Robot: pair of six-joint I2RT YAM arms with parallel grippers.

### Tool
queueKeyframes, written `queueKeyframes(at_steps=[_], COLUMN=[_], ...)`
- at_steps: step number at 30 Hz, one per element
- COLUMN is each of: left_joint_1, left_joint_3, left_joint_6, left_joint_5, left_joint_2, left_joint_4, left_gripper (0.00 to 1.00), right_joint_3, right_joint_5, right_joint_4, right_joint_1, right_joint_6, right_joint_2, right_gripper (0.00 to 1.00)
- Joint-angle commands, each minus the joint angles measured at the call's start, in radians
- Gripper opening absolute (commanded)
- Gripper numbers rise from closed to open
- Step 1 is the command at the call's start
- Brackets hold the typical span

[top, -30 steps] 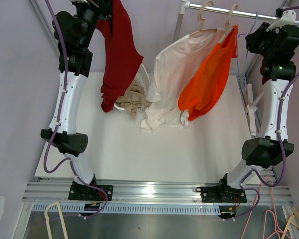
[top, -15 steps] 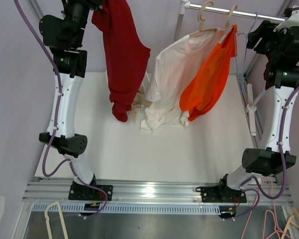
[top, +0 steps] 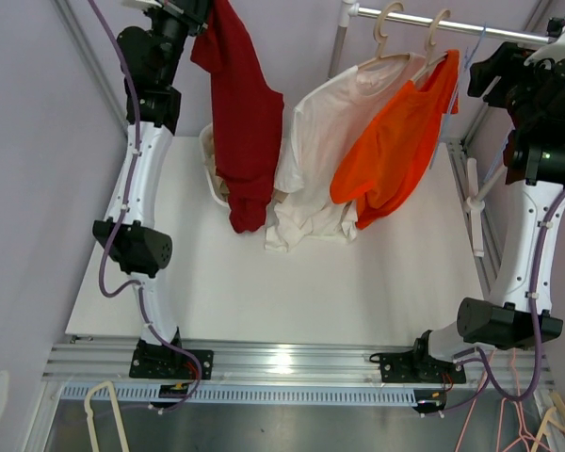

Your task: Remove the t-shirt from the hanger

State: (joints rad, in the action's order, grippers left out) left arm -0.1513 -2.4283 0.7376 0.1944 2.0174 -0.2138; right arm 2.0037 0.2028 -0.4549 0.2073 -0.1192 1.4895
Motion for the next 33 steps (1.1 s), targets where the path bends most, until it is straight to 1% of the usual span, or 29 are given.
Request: queueKeyframes(at_steps=[1, 3, 4, 5, 8, 9, 10, 12, 13, 15, 16, 17, 18, 19, 21, 23, 25, 26, 29, 30, 31, 33], left_joint_1=[0.004, 0.006, 0.006, 0.006, 0.004, 0.002, -0.001, -0.014, -0.020, -0.047, -0.059, -0.083, -0.091, -0.097, -0.099, -0.090, -0.073, -0.053, -0.012, -0.007, 0.001, 0.002], left_joint_3=[0.001, 0.115, 0.115, 0.161, 0.231, 0.241, 0.283, 0.322, 0.384, 0.432, 0.496, 0.530, 0.573, 0.688, 0.728, 0.742, 0.744, 0.733, 0.726, 0.721, 0.719, 0.698], left_joint_6=[0.008, -0.036, -0.044, -0.053, -0.076, -0.081, -0.087, -0.087, -0.084, -0.086, -0.073, -0.066, -0.061, -0.046, -0.035, -0.046, -0.058, -0.050, -0.017, -0.008, -0.009, -0.015], left_joint_5=[-0.004, -0.021, -0.033, -0.045, -0.072, -0.073, -0.075, -0.088, -0.095, -0.099, -0.131, -0.177, -0.179, -0.181, -0.176, -0.185, -0.129, -0.104, 0.003, 0.051, 0.068, 0.079], left_joint_2=[-0.023, -0.039, -0.043, -0.046, -0.034, -0.028, -0.022, -0.013, -0.011, -0.012, -0.019, -0.029, -0.063, -0.078, -0.092, -0.082, -0.045, -0.027, 0.053, 0.069, 0.095, 0.109], left_joint_4=[-0.064, -0.046, -0.036, -0.024, 0.074, 0.156, 0.197, 0.292, 0.373, 0.448, 0.553, 0.577, 0.576, 0.561, 0.559, 0.596, 0.602, 0.620, 0.633, 0.630, 0.631, 0.659], left_gripper=[0.01, 0.01, 0.01, 0.01, 0.01, 0.01, 0.01, 0.01, 0.01, 0.01, 0.01, 0.01, 0.01, 0.01, 0.01, 0.01, 0.10, 0.13, 0.15, 0.18, 0.20, 0.33], right_joint_3=[0.010, 0.010, 0.012, 0.015, 0.043, 0.055, 0.082, 0.119, 0.138, 0.168, 0.168, 0.158, 0.156, 0.159, 0.188, 0.227, 0.276, 0.282, 0.280, 0.280, 0.283, 0.290], right_joint_5=[0.040, 0.061, 0.067, 0.087, 0.110, 0.122, 0.122, 0.138, 0.151, 0.185, 0.181, 0.172, 0.164, 0.152, 0.145, 0.126, 0.112, 0.109, 0.089, 0.083, 0.078, 0.055], right_joint_4=[0.022, 0.027, 0.028, 0.028, 0.028, 0.021, 0.015, -0.017, -0.030, -0.048, -0.050, -0.048, -0.048, -0.051, -0.067, -0.102, -0.123, -0.131, -0.137, -0.140, -0.142, -0.156], right_joint_1=[0.004, 0.004, 0.003, 0.003, 0.003, 0.004, 0.003, 0.004, 0.001, -0.003, -0.025, -0.038, -0.052, -0.066, -0.103, -0.140, -0.161, -0.176, -0.198, -0.203, -0.203, -0.204], right_joint_6=[-0.026, -0.043, -0.048, -0.053, -0.068, -0.071, -0.079, -0.091, -0.099, -0.111, -0.111, -0.105, -0.099, -0.096, -0.094, -0.085, -0.077, -0.076, -0.074, -0.074, -0.073, -0.069], right_joint_2=[-0.038, -0.038, -0.040, -0.040, -0.032, -0.029, -0.026, -0.005, 0.005, 0.027, 0.029, 0.034, 0.037, 0.054, 0.075, 0.115, 0.144, 0.146, 0.152, 0.155, 0.161, 0.176], right_gripper=[0.72, 0.72, 0.72, 0.72, 0.73, 0.73, 0.74, 0.75, 0.75, 0.76, 0.76, 0.76, 0.76, 0.76, 0.76, 0.76, 0.76, 0.76, 0.76, 0.76, 0.76, 0.76])
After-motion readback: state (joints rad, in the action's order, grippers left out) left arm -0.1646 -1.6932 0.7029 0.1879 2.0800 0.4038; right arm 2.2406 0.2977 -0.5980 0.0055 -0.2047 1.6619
